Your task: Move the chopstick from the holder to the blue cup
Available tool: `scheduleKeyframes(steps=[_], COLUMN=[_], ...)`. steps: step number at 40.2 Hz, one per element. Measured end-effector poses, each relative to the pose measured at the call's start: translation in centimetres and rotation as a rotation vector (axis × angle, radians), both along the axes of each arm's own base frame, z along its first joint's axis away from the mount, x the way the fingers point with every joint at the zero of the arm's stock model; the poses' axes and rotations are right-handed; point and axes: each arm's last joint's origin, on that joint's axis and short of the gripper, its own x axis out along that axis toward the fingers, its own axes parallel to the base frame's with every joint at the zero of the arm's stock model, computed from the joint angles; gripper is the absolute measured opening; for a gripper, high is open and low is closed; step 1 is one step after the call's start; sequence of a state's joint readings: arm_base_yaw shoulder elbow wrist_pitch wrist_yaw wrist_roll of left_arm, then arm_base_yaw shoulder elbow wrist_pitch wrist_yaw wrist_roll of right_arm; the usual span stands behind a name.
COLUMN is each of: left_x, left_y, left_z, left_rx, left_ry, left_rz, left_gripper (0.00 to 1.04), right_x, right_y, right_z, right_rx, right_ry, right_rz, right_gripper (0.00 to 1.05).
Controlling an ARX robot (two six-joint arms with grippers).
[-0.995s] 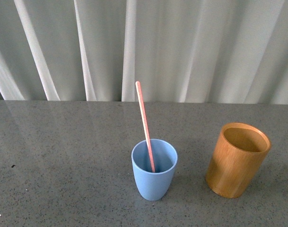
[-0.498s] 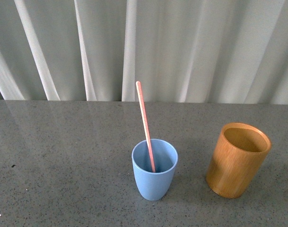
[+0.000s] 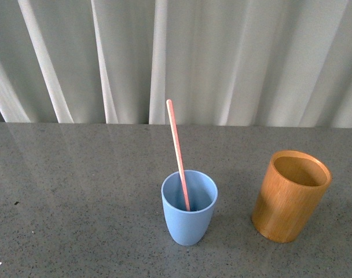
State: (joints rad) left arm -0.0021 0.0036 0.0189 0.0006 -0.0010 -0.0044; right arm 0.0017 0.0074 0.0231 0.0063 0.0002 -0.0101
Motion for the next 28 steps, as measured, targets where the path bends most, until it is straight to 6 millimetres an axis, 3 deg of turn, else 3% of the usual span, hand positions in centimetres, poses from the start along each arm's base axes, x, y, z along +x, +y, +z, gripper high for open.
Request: scheduleKeyframes(steps=[13,28], left_x=[-0.01,-0.01], left_y=[0.00,0.00], left_z=[0.00,0.01], left_rx=[0.000,0.000], left_ry=[-0.001,-0.002], left_rz=[-0.001,-0.001], left_gripper=[0.98,0.98], right_x=[-0.02,-0.02], right_y=[0.00,0.00], right_z=[-0.02,-0.02], right_rx=[-0.001,0.000], right_ry=[0.002,0.002], right_rz=[-0.001,0.000], right_gripper=[0.03,0.80])
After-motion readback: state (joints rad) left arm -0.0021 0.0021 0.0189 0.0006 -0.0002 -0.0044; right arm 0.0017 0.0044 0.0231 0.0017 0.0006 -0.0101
